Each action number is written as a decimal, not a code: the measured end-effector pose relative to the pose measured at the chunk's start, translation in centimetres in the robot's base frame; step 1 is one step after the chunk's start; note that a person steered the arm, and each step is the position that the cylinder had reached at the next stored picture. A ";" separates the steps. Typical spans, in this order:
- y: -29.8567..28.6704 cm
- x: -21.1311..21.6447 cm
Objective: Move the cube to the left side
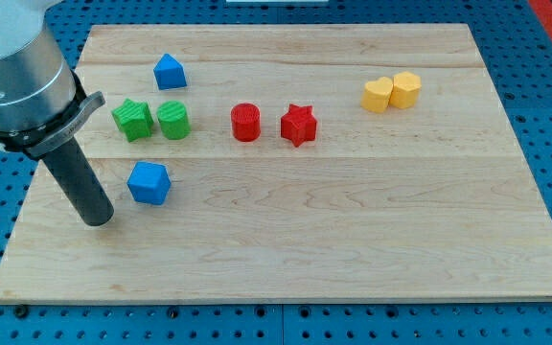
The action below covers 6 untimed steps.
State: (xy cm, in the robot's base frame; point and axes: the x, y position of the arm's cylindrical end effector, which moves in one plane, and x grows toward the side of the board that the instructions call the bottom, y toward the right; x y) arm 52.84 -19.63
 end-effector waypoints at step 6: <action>0.9 -3.2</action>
